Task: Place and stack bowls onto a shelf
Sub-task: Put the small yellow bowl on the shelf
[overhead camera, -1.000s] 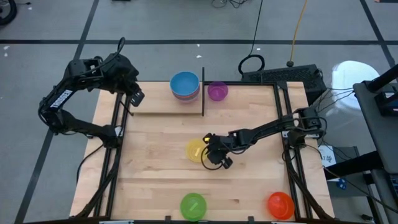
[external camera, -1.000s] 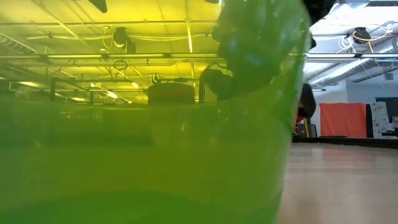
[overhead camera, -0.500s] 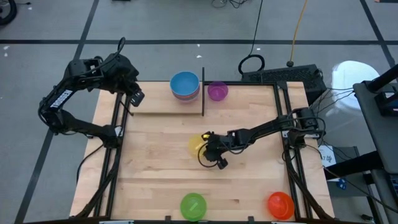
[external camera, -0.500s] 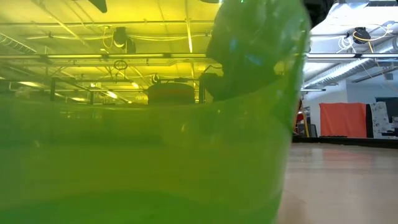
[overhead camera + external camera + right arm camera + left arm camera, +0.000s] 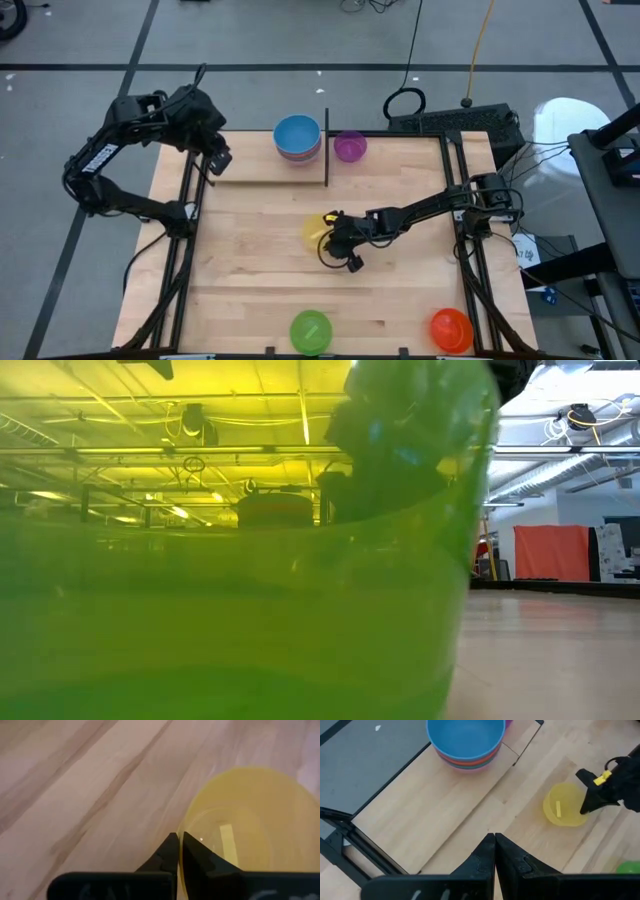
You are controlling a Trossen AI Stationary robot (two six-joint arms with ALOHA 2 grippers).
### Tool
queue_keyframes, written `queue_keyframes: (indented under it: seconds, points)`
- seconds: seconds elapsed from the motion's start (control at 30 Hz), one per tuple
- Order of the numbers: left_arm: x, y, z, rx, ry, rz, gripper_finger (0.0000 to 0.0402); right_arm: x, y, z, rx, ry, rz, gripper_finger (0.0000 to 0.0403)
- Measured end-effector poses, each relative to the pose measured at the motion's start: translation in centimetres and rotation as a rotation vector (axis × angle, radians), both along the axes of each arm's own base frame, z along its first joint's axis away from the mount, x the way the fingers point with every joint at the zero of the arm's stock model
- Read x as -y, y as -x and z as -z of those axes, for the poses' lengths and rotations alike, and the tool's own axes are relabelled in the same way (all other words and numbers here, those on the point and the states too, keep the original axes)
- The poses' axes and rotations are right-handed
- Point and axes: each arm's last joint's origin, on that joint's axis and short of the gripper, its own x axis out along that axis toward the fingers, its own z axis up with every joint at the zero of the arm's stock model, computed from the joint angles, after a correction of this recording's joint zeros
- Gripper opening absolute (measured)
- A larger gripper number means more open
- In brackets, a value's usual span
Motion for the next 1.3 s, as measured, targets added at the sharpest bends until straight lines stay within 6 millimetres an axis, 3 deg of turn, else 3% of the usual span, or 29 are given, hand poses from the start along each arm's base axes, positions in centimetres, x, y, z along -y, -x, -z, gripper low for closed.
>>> queue_keyframes:
  seconds: [0.2,0.33,0.5,0.8,1.07,1.3]
  points:
    - [-0.3,-0.6,0.3,-0.004,0.034,-0.032,0.0022,0.0,-0.3,-0.3,0.047,-0.010,0.006,0.0001]
    - [-0.3,-1.2,0.6,-0.010,0.064,0.064,0.0029,0.0,-0.4,-0.4,0.052,-0.021,0.016,0.0000]
    - [-0.2,-1.5,0.6,0.011,0.110,0.148,0.0007,0.0,-0.4,-0.4,0.050,-0.021,0.016,0.0000]
    - [0.0,-2.0,0.9,0.046,0.226,0.136,0.0053,0.0,-0.4,-0.4,0.051,-0.021,0.017,0.0000]
    - [1.4,-4.3,4.9,-0.075,0.312,0.297,0.0085,0.7,-0.4,-0.4,0.050,-0.021,0.037,0.0000]
    - [3.4,-7.7,9.2,-0.045,0.128,0.706,0.0085,0.8,-0.4,-0.4,0.047,-0.047,0.013,0.0000]
